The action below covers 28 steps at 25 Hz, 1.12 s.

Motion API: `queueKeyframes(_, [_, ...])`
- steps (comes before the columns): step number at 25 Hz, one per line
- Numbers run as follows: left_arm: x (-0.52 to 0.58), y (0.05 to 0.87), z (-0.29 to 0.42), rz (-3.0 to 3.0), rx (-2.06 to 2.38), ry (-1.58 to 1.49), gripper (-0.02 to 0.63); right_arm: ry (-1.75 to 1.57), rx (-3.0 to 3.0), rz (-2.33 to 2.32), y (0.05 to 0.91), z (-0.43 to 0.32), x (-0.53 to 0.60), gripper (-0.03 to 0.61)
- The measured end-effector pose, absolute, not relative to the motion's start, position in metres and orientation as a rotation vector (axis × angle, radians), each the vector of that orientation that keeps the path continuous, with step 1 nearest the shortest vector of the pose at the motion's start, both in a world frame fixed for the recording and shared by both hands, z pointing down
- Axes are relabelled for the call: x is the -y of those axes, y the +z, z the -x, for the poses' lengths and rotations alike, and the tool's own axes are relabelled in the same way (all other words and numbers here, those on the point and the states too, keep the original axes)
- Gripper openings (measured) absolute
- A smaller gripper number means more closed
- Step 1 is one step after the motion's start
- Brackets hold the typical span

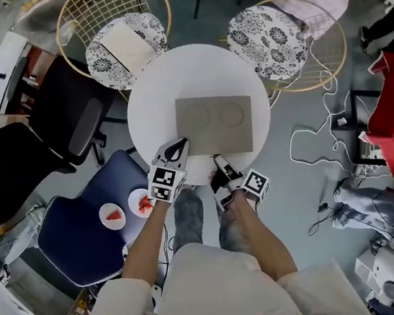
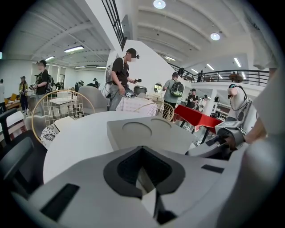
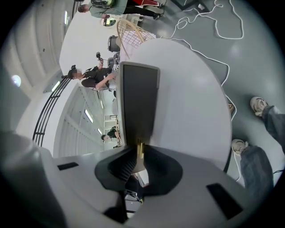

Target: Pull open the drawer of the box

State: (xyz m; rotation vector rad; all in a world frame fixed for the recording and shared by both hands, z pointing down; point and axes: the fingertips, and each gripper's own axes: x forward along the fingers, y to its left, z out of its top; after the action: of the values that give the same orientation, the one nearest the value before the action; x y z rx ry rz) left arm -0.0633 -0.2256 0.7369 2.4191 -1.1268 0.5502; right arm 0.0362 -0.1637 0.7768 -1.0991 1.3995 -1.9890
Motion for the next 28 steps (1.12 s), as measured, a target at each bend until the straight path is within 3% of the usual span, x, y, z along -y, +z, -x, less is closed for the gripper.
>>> queueKeyframes(1, [0.226, 0.736, 0.063, -2.421, 1.126, 0.548, 0.012, -1.983, -1.413, 1.106, 0.777, -0.036, 0.165, 0.047])
queueKeyframes(5, [0.227, 0.735, 0.062, -2.422, 1.126, 0.553, 0.011, -1.971, -1.44, 1.104, 0.775, -0.036, 0.166, 0.038])
queueKeyframes(28, [0.226, 0.735, 0.062, -2.414, 1.138, 0.561, 0.011, -2.036, -1.391, 1.1, 0.776, -0.034, 0.074, 0.037])
